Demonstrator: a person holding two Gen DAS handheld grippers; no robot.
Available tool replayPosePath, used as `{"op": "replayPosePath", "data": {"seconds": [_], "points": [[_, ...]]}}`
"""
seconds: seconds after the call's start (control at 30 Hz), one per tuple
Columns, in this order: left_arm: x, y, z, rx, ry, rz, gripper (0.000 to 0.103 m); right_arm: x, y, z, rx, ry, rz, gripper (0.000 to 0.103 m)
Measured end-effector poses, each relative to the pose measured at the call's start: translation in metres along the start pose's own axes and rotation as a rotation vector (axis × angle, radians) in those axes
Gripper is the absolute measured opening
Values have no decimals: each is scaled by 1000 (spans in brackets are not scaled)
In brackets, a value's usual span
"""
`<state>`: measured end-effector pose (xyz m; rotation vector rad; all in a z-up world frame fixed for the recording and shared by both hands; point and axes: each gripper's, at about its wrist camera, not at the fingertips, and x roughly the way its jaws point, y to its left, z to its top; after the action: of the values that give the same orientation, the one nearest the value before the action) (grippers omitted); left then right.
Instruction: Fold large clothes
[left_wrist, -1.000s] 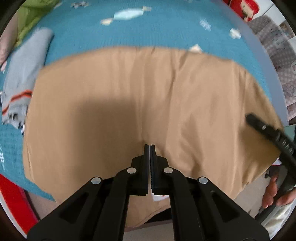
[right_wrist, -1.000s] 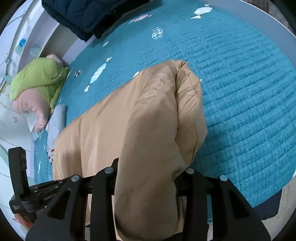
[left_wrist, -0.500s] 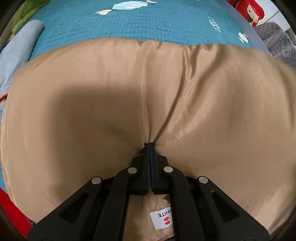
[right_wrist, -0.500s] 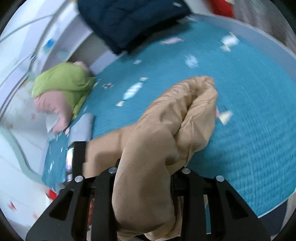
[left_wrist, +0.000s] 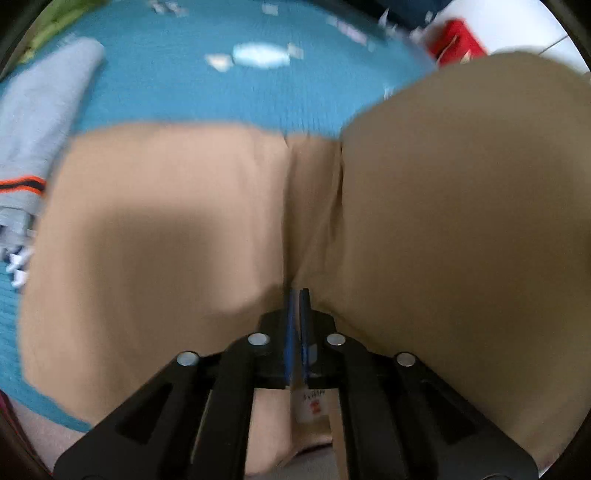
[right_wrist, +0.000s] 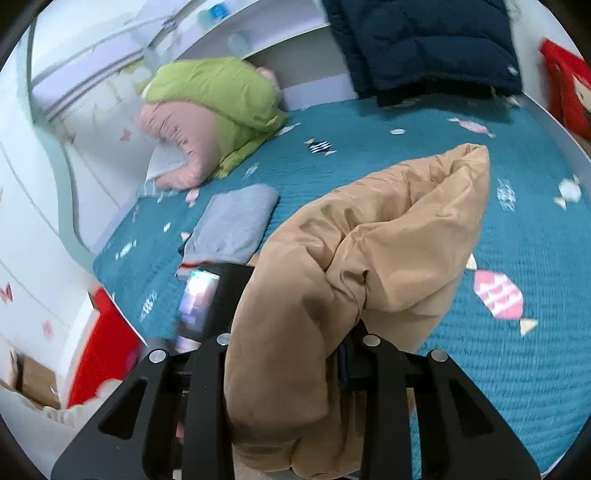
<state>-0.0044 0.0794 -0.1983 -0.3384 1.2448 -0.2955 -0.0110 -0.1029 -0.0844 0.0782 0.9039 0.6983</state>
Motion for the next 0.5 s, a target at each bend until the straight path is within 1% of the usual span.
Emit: {"op": "replayPosePath", "data": {"seconds": [0.03,0.1,0.17,0.2,0.3,0.4,0.47,0.5], "points": [[-21,12,-1,-11,-46,15,4,5,7,2,-21,10,1,28],[-47,36,-3,-47,-97,42,5,15,21,4,-69,34,8,28],[-66,61,-6,-89,-129,76,6,34,39,6,-135,72,14,28],[-75,79,-9,-122,-145,105,7,44,46,7,-157,90,19,28],[-78,111,-20,-219,-141,170,8,80,68,6,-224,158,46,28],[-86,152,-28,-331,-128,211,8,125,86,2,-246,238,84,30],[-91,175,-42,-380,-130,231,8,157,95,-2,-230,292,113,36],[-93,186,-44,-406,-132,243,8,174,99,-4,-217,329,136,45]]}}
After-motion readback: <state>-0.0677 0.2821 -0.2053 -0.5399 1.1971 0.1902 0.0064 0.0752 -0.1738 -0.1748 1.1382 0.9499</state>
